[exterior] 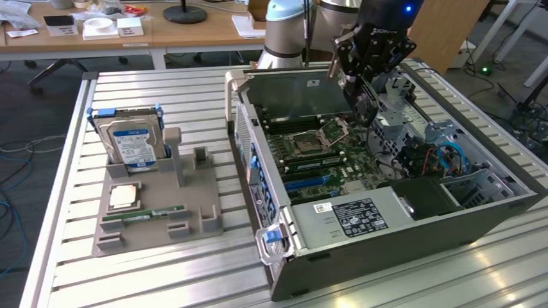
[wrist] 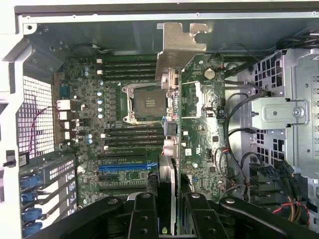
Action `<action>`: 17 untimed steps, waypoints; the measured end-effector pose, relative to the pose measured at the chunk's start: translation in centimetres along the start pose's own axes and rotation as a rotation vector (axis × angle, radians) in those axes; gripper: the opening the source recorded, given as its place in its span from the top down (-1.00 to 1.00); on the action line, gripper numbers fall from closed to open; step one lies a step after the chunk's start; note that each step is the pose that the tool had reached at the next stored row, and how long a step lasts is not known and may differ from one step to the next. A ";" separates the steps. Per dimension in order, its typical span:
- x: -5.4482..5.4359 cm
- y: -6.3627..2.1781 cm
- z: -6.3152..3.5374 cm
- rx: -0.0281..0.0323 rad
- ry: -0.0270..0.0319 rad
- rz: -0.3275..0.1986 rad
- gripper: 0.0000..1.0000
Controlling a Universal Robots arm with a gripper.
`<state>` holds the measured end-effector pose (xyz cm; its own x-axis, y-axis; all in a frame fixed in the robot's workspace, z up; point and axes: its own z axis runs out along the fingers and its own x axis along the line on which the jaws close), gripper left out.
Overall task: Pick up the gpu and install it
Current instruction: 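Pick up the gpu and move the gpu toward the slot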
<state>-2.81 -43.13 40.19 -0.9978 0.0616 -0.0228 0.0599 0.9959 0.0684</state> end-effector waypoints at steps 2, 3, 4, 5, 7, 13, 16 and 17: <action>-0.1 0.00 0.00 0.0000 0.0000 0.000 0.47; -0.1 0.01 0.00 0.0000 0.0000 0.000 0.47; -0.1 0.01 0.00 0.0000 0.0000 0.000 0.47; -0.1 0.01 0.01 0.0000 0.0000 0.000 0.47; -0.2 0.01 0.00 0.0000 0.0000 0.000 0.47; -0.3 0.02 0.01 -0.0001 0.0000 0.000 0.47; -0.4 0.03 0.02 -0.0001 0.0000 0.000 0.47; -0.4 0.03 0.02 -0.0001 0.0000 0.000 0.47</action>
<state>-2.37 -43.13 40.19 -0.9978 0.0615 -0.0228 0.0598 0.9959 0.0685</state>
